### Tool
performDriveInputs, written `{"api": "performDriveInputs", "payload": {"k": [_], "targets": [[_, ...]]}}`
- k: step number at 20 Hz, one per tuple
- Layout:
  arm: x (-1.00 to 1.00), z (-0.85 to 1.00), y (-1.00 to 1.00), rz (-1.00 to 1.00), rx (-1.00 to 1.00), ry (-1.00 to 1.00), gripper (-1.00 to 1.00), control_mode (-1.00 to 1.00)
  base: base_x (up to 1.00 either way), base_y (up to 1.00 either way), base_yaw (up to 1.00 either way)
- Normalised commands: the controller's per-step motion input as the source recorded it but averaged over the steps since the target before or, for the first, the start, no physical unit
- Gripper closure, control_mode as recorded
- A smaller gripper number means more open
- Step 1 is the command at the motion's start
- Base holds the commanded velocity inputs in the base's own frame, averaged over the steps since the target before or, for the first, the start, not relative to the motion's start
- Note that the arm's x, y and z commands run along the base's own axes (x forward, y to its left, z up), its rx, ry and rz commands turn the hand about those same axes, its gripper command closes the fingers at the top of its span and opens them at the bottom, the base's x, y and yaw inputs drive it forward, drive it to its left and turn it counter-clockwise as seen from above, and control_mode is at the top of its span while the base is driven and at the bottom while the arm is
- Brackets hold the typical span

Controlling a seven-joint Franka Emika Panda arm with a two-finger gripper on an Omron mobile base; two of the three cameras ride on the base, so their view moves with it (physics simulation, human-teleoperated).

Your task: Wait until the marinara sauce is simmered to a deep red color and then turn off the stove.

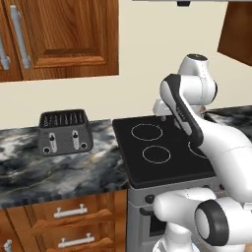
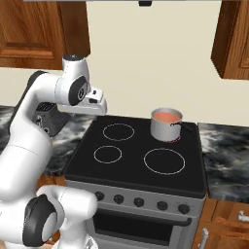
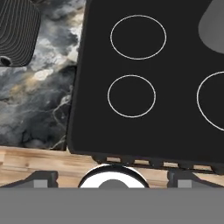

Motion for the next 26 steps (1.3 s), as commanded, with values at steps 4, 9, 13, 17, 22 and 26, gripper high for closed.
{"api": "performDriveInputs", "payload": {"k": [4, 9, 13, 17, 22, 26], "targets": [[0.00, 0.00, 0.00, 0.00, 0.00, 0.00, -1.00, 1.00, -0.38, 0.43, 0.00], [0.00, 0.00, 0.00, 0.00, 0.00, 0.00, -1.00, 1.00, -0.51, 0.49, 0.00], [0.00, 0.00, 0.00, 0.00, 0.00, 0.00, -1.00, 1.00, -0.27, 0.59, -0.05], [0.00, 0.00, 0.00, 0.00, 0.00, 0.00, -1.00, 1.00, 0.00, 0.49, -0.08], [0.00, 0.00, 0.00, 0.00, 0.00, 0.00, -1.00, 1.00, 0.17, 0.02, 0.00], [0.00, 0.00, 0.00, 0.00, 0.00, 0.00, -1.00, 1.00, 0.22, 0.00, 0.00]]}}
